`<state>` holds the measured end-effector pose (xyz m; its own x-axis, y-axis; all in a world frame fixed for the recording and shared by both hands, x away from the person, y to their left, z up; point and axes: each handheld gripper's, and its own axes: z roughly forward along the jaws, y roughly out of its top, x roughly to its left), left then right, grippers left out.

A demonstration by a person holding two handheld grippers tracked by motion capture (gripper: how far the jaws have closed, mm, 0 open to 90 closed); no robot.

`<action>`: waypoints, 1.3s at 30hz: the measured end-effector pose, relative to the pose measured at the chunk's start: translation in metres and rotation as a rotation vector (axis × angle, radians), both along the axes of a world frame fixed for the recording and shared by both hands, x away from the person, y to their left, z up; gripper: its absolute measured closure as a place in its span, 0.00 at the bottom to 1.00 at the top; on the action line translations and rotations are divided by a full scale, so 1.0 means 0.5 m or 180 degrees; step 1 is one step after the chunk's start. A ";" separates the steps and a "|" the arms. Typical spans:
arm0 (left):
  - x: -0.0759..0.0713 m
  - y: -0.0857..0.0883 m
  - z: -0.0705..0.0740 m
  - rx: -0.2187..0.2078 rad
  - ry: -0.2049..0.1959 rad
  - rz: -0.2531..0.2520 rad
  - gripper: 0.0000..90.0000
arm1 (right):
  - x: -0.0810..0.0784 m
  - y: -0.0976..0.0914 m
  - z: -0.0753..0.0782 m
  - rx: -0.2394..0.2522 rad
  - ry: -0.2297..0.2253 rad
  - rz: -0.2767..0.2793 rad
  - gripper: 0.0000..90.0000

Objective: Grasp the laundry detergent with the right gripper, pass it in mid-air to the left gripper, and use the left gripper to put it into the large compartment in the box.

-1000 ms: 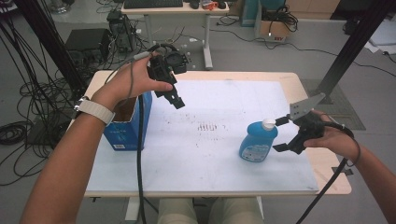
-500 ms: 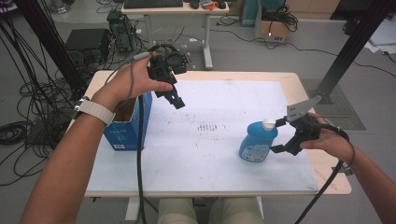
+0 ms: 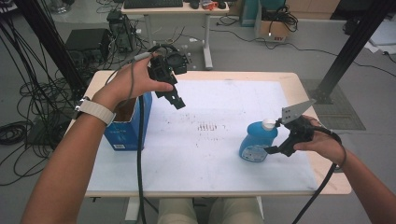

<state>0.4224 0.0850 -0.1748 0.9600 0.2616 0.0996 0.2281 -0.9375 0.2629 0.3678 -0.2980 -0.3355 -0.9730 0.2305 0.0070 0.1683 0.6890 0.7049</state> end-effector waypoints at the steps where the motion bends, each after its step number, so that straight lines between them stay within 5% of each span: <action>1: 0.000 0.001 -0.001 -0.0008 0.0008 0.0008 0.10 | 0.001 0.000 -0.002 0.0019 -0.0038 0.0034 0.09; 12: 0.000 0.002 -0.008 -0.0011 0.0020 0.0009 0.10 | -0.007 0.013 -0.015 0.0125 0.0026 -0.0136 0.10; 39: 0.002 0.000 -0.009 -0.0015 0.0014 0.0005 0.10 | -0.007 0.017 -0.037 0.0281 -0.0015 -0.0093 0.15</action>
<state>0.4232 0.0852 -0.1794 0.9601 0.2634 0.0941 0.2307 -0.9359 0.2663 0.3644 -0.2894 -0.3542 -0.9660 0.2575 0.0241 0.1840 0.6189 0.7636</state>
